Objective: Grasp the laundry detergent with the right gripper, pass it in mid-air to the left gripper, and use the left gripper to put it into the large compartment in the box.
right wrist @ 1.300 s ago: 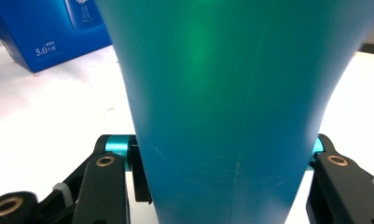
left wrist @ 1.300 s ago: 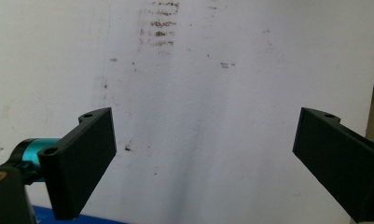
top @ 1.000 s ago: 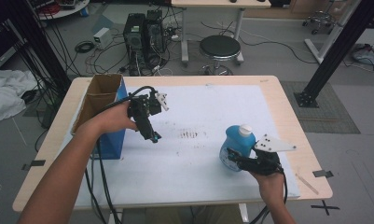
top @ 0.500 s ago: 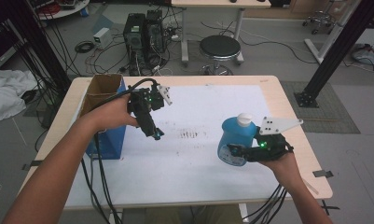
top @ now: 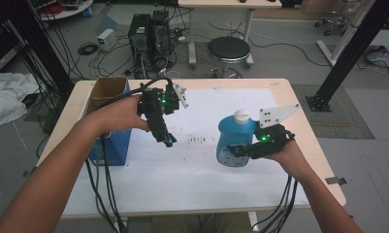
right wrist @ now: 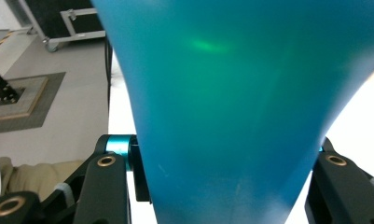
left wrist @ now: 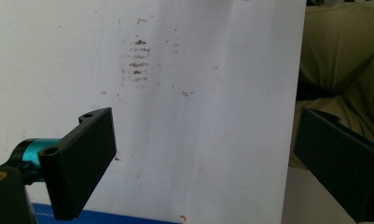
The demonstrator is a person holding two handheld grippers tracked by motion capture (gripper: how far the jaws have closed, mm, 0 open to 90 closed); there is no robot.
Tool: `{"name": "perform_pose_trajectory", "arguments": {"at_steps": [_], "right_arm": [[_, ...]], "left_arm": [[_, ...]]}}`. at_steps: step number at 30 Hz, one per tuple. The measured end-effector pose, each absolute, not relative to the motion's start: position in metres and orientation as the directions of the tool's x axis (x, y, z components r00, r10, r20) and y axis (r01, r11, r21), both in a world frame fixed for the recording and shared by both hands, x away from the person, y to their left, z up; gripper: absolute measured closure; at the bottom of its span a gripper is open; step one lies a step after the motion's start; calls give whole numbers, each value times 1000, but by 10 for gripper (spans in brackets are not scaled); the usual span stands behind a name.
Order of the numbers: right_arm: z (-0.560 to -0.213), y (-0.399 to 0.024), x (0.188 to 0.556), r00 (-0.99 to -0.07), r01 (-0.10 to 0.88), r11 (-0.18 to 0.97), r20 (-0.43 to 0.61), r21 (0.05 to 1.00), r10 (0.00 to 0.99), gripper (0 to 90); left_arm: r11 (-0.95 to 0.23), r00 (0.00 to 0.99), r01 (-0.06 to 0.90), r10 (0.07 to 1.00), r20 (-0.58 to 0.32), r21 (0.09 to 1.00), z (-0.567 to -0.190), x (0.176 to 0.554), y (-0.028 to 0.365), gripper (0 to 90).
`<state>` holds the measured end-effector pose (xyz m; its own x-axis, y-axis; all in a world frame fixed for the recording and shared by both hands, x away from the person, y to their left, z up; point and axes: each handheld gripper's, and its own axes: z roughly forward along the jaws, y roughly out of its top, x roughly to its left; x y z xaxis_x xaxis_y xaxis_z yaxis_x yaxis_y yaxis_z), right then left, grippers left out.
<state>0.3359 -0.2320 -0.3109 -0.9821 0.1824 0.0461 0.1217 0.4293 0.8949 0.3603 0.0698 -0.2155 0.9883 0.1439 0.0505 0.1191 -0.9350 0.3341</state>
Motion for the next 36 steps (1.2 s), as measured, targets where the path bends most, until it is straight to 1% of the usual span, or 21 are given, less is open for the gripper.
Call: {"name": "perform_pose_trajectory", "arguments": {"at_steps": [8,16,36], "right_arm": [[-310,-212,347,-992,94,450,47,888,115,455],[-313,-195,347,-997,73,447,47,892,69,455],[-319,-158,349,-999,44,466,38,884,23,455]], "left_arm": [[-936,993,96,114,33,339,-209,353,65,60],[-939,996,73,86,24,336,-207,350,59,60],[-934,998,51,57,5,355,-203,345,47,60]]}}
